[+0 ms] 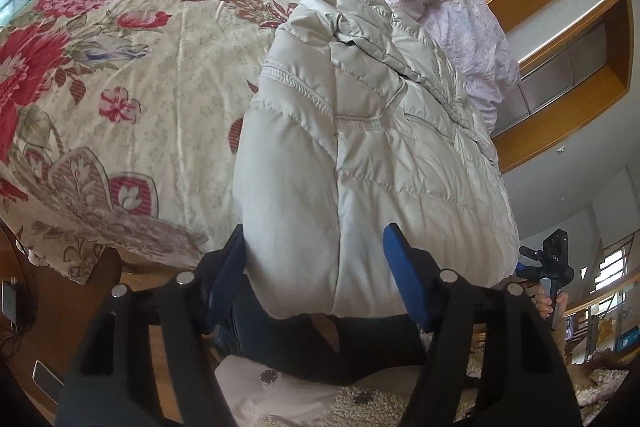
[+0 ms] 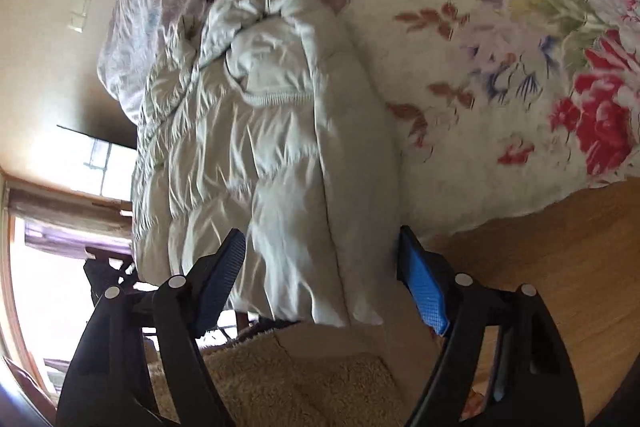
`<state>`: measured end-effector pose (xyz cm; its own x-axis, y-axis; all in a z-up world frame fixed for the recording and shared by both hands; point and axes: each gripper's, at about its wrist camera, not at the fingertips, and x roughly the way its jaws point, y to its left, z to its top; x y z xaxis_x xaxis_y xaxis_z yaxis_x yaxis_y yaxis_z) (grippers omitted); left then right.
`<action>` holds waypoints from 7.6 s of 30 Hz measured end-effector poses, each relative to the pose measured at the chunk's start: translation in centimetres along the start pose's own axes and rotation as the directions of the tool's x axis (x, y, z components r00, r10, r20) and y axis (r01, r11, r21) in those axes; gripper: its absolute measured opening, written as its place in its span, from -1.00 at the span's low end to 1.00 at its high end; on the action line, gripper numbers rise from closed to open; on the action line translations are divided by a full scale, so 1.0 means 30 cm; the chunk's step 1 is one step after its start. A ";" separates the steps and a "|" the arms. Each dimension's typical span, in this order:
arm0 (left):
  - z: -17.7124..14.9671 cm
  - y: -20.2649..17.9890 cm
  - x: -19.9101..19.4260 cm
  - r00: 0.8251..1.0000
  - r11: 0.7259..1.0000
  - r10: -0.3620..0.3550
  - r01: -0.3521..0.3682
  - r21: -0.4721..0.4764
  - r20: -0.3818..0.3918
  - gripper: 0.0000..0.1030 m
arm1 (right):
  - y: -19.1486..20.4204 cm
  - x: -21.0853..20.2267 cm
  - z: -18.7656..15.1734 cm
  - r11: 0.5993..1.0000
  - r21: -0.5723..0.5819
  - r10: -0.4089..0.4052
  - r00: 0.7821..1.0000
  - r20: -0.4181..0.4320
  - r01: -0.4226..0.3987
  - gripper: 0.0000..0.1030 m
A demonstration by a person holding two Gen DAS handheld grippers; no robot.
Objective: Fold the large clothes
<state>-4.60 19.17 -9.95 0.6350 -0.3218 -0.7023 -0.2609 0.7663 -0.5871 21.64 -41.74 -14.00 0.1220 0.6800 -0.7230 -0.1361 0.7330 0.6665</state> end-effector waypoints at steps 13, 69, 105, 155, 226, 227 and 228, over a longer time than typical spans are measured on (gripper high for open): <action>-0.014 0.023 0.021 0.998 0.995 -0.059 0.059 -0.084 0.002 -0.42 | 0.025 0.005 -0.023 0.995 -0.029 0.093 0.996 -0.002 -0.093 -0.39; 1.117 -0.237 0.355 0.848 0.986 0.165 -0.153 -0.065 0.504 -0.76 | 0.679 0.275 0.958 0.910 -0.038 -0.247 0.612 0.751 0.414 -0.57; 0.985 -0.428 0.714 0.753 0.791 0.496 -0.597 0.133 0.432 0.97 | 0.759 0.667 0.889 0.747 -0.200 -0.420 0.683 0.597 0.634 0.61; 1.216 -0.250 0.811 0.713 0.741 0.623 -0.670 0.049 0.322 0.97 | 0.502 0.584 1.121 0.745 -0.074 -0.551 0.674 0.492 0.663 0.81; 0.649 -0.018 0.313 0.957 0.958 0.135 -0.060 -0.281 0.255 0.83 | 0.207 0.269 0.539 0.935 0.353 -0.118 0.940 0.321 -0.003 0.64; 0.640 -0.020 0.328 0.960 0.954 0.119 -0.040 -0.296 0.253 0.78 | 0.201 0.277 0.536 0.931 0.365 -0.110 0.941 0.320 -0.015 0.59; 0.634 -0.022 0.347 0.963 0.950 0.101 -0.018 -0.313 0.249 0.70 | 0.194 0.290 0.535 0.926 0.376 -0.097 0.943 0.319 -0.031 0.56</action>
<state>16.00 25.89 -9.22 0.7666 -0.0942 -0.6352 -0.4870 0.5594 -0.6707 37.68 -31.29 -13.49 0.4415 0.5754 -0.6885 0.2396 0.6639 0.7084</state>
